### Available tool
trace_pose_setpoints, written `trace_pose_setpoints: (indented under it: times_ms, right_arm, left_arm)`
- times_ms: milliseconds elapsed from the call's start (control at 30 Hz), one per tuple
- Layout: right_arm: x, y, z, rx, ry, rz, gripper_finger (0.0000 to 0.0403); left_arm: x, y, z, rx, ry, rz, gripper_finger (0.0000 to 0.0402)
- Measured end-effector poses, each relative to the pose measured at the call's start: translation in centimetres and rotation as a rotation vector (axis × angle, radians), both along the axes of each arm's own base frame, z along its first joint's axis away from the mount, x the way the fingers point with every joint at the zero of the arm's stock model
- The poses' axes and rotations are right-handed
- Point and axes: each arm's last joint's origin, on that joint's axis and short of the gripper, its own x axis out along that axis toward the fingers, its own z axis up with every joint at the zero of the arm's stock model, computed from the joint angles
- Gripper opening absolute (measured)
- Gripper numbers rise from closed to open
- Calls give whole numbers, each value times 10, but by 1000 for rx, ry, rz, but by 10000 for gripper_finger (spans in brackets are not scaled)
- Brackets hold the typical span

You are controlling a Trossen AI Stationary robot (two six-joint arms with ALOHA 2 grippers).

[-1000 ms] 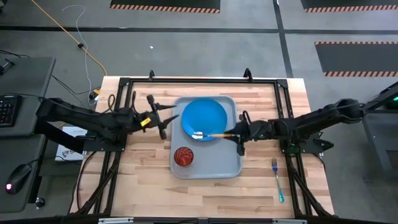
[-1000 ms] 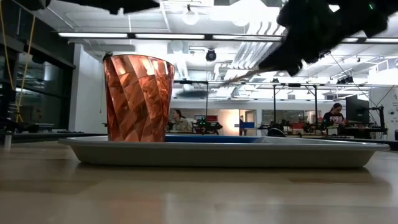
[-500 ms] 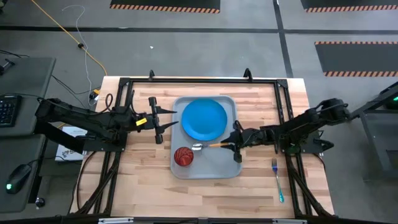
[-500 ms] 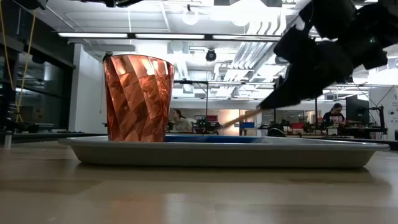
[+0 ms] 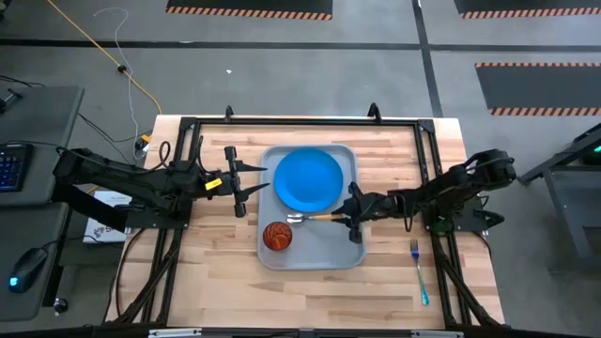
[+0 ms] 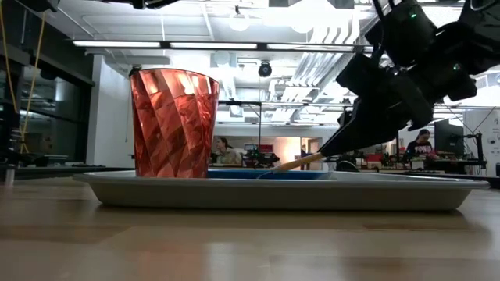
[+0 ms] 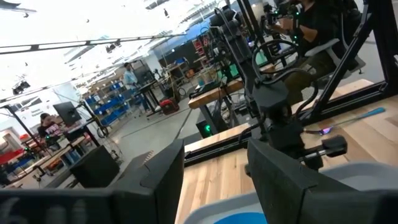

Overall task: Pick and place plate/cup/fork/spoon on tray
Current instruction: Put the yellow spoon on the gray serving tray to the left of the blue plate, then put the blue fork on the gray serving tray to the left of the yellow spoon

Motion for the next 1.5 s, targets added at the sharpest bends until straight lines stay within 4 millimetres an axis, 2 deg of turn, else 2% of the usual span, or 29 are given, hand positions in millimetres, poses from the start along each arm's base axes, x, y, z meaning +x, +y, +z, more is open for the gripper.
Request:
trace_pose_setpoints:
  times_ms: [300, 700, 833, 1033, 1233, 1400, 1500]
  right_arm:
    - [-1, -14, -4, 41, 50, -51, 100]
    - [2, -14, 3, 40, -1, -29, 98]
    - [11, -12, 28, -3, -51, 9, 88]
    - [16, -11, 89, -43, -53, 22, 83]
    - [19, -14, 137, -89, -28, -36, 83]
    - [22, -16, 158, -170, -10, -81, 83]
    - [23, -16, 163, -195, -21, -97, 83]
  left_arm:
    - [0, 0, 0, 0, 0, 0, 168]
    - [0, 0, 0, 0, 0, 0, 168]
    - [0, 0, 0, 3, 0, 1, 168]
    - [0, 1, 0, 57, 11, 23, 168]
    - [0, 0, -1, 31, 12, 20, 168]
    - [0, 0, -1, -17, 9, 15, 168]
    - [0, 0, -1, -17, 11, 15, 168]
